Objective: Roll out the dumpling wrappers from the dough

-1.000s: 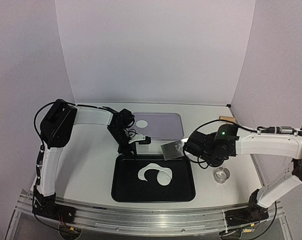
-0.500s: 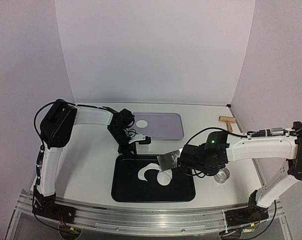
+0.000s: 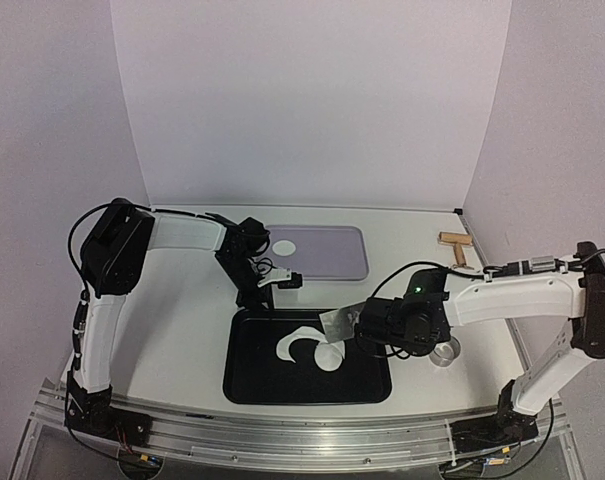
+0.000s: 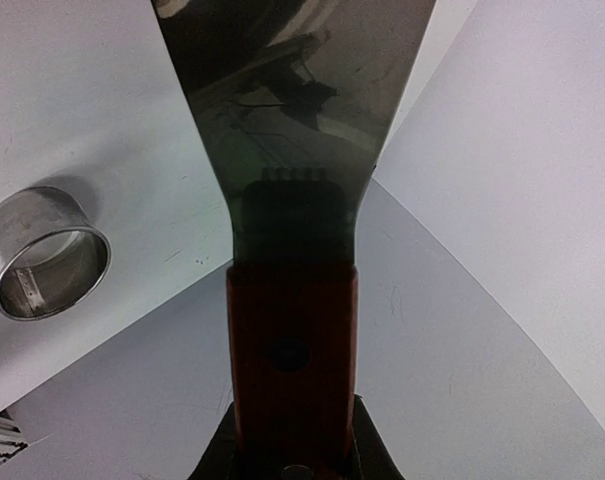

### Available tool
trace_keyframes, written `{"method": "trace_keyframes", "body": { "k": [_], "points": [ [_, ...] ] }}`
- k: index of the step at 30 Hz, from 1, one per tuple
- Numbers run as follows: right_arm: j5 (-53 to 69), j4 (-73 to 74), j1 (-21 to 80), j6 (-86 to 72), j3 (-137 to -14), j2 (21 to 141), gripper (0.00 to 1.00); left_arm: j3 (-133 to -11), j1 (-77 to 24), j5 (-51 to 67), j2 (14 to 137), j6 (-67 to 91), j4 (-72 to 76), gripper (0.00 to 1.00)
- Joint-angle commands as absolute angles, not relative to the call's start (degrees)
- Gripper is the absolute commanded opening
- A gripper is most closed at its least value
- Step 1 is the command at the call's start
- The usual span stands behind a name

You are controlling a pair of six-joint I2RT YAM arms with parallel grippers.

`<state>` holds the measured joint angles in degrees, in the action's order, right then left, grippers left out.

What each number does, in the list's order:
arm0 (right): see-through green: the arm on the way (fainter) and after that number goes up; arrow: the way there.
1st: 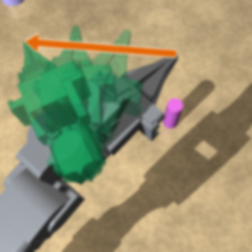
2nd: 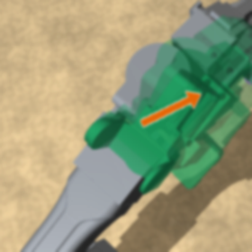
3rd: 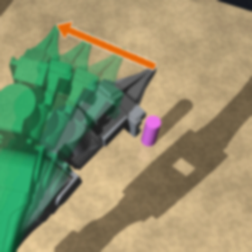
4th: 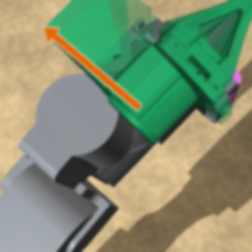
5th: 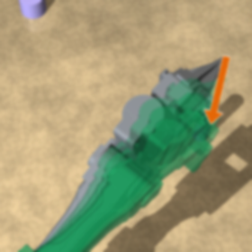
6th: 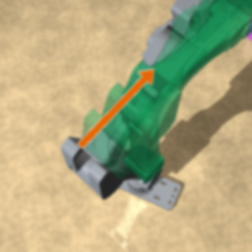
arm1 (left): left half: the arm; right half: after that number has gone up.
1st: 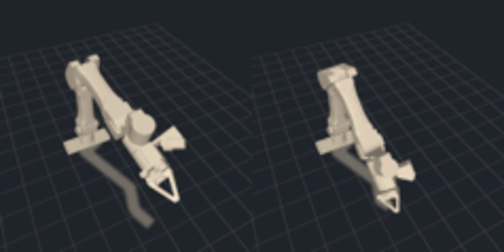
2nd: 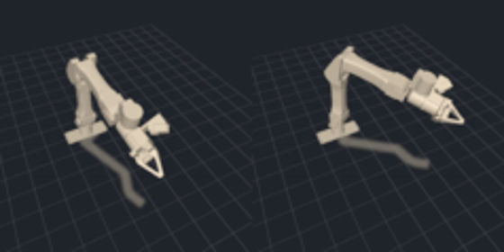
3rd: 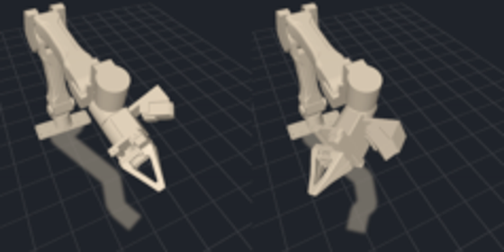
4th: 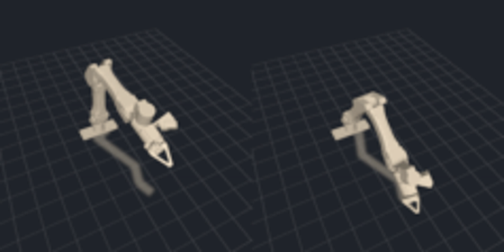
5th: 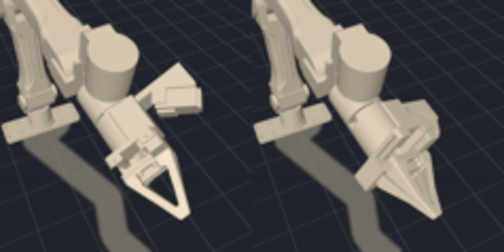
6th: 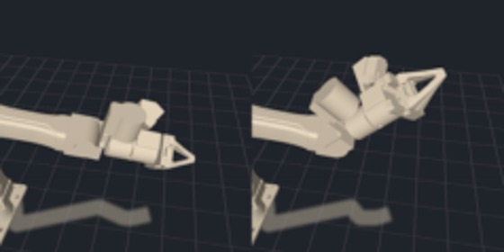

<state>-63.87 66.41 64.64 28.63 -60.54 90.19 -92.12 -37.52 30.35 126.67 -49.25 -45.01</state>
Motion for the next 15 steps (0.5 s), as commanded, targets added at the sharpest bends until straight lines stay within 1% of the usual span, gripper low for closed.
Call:
{"method": "trace_keyframes", "body": {
  "k": [1,8,15],
  "points": [
    [-64.50,67.33,64.26,25.41,-60.21,90.95,0.00,-91.76,-38.06,29.66,124.59,-51.08,-44.18,0.00],
    [-64.41,69.22,64.02,22.86,-59.54,91.49,0.00,-91.84,-38.06,30.06,124.54,-51.04,-44.37,0.00],
    [-64.38,69.88,64.22,23.83,-59.33,92.43,0.00,-91.89,-38.09,29.90,124.43,-50.93,-44.39,0.00]
  ]
}}
